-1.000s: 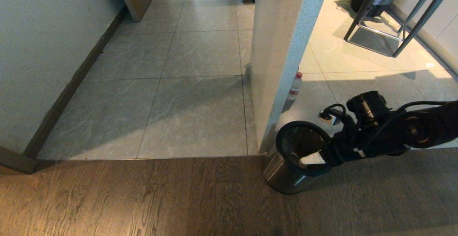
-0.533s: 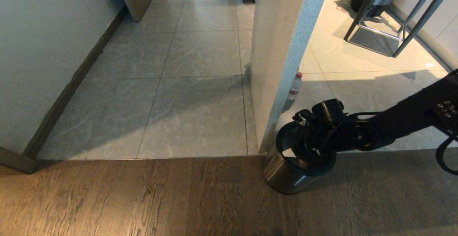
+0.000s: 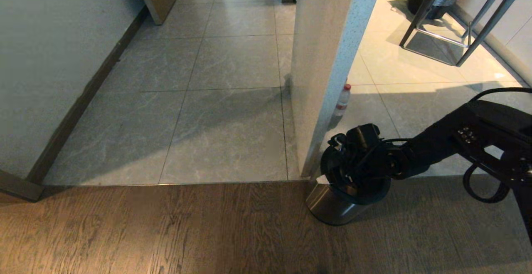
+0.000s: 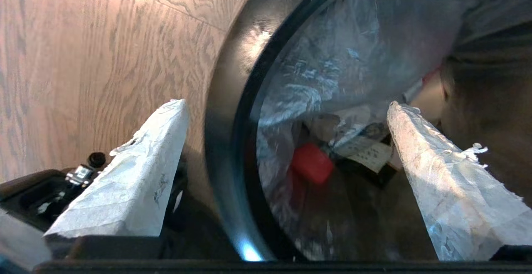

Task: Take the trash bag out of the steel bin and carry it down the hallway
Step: Place the outer trash can on the ground

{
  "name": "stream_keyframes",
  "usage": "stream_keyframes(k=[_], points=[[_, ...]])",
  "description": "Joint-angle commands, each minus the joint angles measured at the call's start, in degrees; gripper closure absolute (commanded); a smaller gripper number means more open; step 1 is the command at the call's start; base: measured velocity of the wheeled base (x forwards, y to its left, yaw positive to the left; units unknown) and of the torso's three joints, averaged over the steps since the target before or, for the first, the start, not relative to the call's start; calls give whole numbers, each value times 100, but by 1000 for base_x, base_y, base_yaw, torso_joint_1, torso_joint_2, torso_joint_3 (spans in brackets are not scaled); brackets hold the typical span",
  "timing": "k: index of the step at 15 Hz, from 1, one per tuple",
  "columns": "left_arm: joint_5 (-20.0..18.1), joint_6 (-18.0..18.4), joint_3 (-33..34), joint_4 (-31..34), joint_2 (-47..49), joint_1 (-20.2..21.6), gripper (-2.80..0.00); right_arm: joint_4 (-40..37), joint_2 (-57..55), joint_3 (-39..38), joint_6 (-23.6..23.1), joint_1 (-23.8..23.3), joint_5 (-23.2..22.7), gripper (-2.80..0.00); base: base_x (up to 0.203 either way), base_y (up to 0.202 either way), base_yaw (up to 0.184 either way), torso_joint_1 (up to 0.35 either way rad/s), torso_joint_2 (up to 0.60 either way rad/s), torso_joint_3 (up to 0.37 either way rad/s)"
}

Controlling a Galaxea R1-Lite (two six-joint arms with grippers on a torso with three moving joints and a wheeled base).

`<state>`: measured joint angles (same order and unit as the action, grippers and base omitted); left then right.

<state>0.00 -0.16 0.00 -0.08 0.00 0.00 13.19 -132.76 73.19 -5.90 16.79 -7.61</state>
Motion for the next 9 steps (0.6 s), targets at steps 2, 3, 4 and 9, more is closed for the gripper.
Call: stream_keyframes(k=[2,3,4,9], points=[[0,-2,0,-1,0,0,0,8,-250,195,10,17,-3,-280,0,0,0,0,0,0],[0,-2,0,-1,0,0,0,8,-260,204,19,26,5,-280,0,0,0,0,0,0],[0,-2,0,-1,0,0,0,17,-260,213,19,35,-3,-280,0,0,0,0,0,0],[0,-2,0,-1,0,0,0,170,-356,261,0,167,49,0,0,0,0,0,0,0]])
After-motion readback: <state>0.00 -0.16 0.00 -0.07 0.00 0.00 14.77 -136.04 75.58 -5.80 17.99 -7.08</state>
